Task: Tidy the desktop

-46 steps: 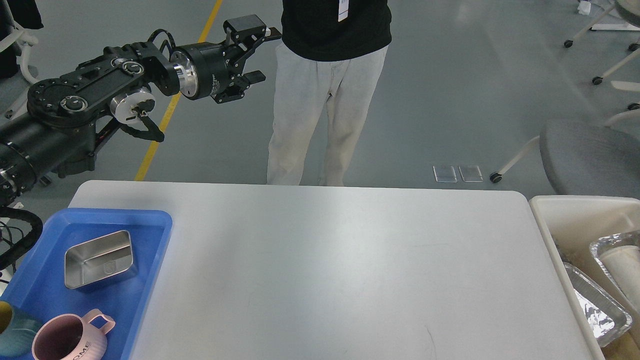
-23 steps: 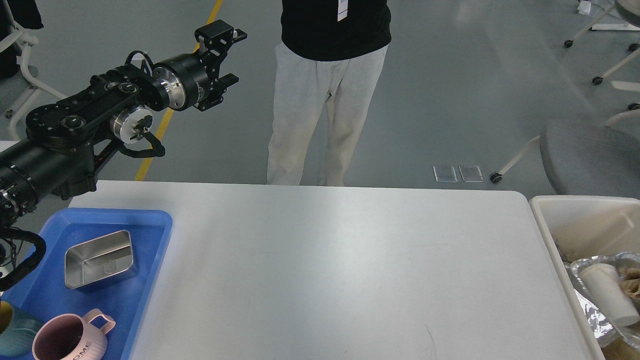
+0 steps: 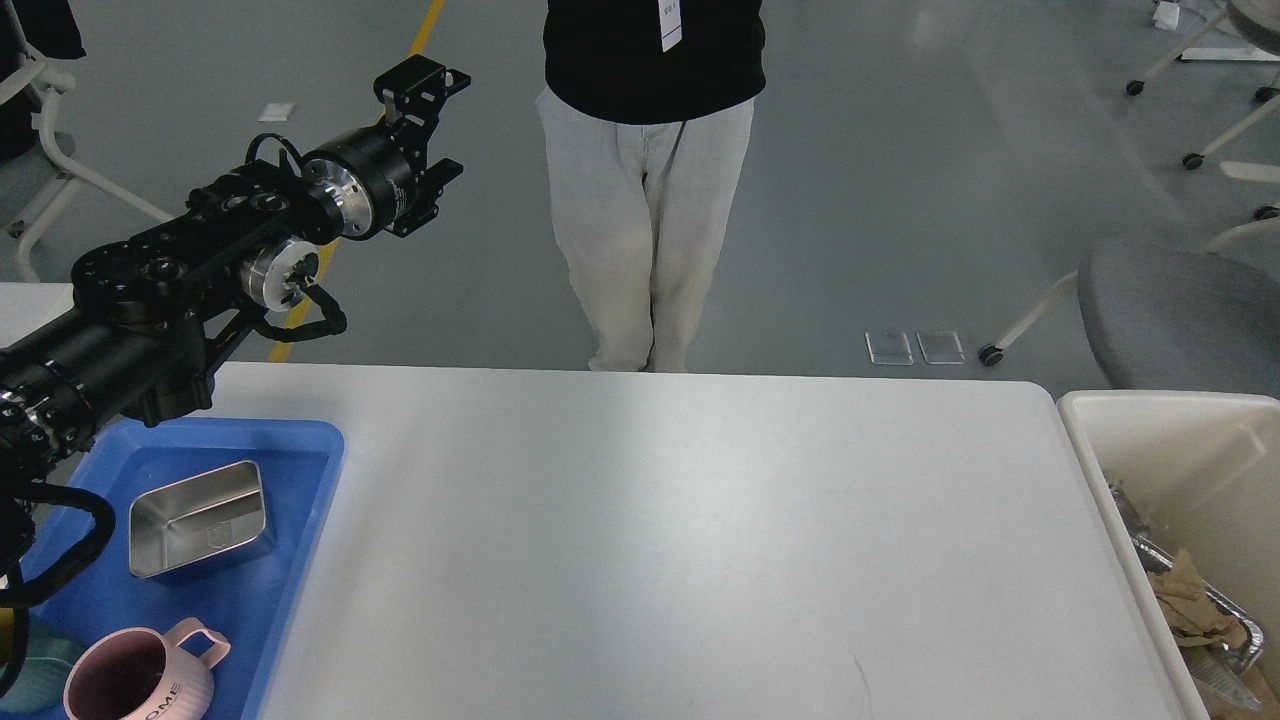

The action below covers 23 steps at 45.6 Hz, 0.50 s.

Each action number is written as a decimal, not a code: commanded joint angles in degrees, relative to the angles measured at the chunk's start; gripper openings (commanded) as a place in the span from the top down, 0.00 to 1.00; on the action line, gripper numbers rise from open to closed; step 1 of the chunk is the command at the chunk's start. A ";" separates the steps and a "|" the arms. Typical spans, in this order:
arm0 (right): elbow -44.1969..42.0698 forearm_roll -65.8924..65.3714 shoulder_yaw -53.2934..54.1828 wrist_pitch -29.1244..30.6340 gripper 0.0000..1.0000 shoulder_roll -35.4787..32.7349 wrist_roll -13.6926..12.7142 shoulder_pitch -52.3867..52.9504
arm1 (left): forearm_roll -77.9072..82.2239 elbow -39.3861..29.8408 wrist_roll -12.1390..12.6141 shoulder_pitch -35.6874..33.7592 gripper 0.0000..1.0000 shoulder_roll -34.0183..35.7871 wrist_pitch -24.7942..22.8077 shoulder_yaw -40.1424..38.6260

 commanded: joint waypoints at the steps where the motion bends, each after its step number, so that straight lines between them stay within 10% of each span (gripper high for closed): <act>1: 0.13 0.01 3.25 0.01 0.00 1.82 -0.02 5.15 | -2.01 0.03 0.16 1.13 0.03 -0.01 3.37 -2.98; 23: 0.40 0.27 9.92 -26.25 0.00 22.48 0.15 29.24 | -2.28 0.03 -2.73 5.53 0.03 -2.30 13.66 -13.18</act>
